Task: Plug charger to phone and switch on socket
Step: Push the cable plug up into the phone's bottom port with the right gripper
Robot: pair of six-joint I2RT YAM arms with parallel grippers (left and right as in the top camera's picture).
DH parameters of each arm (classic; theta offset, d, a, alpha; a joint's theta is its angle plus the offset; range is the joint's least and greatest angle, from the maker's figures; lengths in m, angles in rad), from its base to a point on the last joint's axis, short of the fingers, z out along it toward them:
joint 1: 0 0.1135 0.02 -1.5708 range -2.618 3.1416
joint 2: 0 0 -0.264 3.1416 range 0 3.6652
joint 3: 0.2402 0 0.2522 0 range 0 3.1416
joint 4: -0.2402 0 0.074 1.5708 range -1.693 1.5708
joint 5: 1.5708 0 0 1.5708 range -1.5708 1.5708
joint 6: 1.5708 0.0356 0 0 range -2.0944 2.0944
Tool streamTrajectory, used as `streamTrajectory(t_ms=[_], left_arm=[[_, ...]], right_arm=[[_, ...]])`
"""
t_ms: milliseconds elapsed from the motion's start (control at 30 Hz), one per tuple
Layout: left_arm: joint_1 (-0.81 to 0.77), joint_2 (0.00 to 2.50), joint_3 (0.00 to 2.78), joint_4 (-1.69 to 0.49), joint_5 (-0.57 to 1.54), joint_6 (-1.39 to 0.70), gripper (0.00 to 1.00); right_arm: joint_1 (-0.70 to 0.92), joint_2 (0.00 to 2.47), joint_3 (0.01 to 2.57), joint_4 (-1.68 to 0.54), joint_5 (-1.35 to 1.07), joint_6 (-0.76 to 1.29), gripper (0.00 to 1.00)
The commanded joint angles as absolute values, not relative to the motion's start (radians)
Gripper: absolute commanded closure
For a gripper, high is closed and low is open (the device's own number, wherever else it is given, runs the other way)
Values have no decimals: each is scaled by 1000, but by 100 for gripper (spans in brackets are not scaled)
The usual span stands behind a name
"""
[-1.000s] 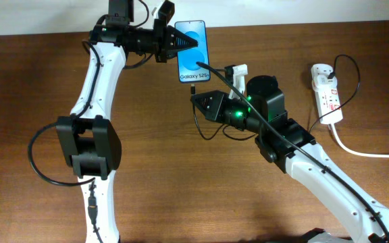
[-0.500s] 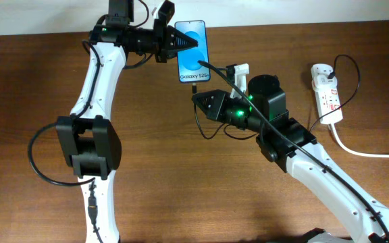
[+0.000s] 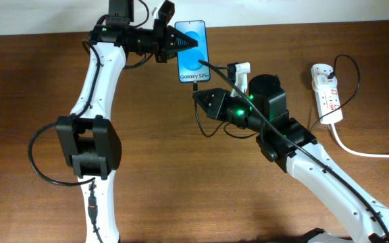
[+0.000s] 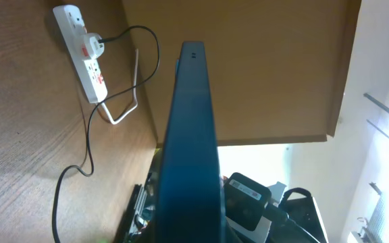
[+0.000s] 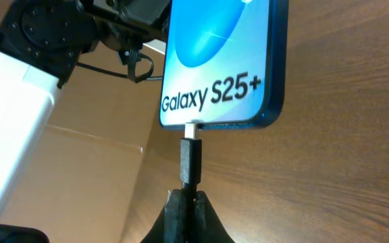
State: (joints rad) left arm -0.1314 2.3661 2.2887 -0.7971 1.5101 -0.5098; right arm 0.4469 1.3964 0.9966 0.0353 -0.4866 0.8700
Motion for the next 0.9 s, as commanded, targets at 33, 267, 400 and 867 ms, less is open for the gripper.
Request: streamTrajectory(t_ms=[33,267,400,867], left_arm=[[-128,2357,2292,-795,1560,-499,100],[-128,2357,2292,-795,1560,-499,100],[-128,2357,2292,-795,1560,-499,100],[-128,2357,2292,-799,1574,-499,100]], right_arm=[[443,1404,997,27,-490,846,96],[443,1404,997,26,-511,842,96],[444,1404,997,27,-520,842,96],[443,1404,997,35,-485,842,96]])
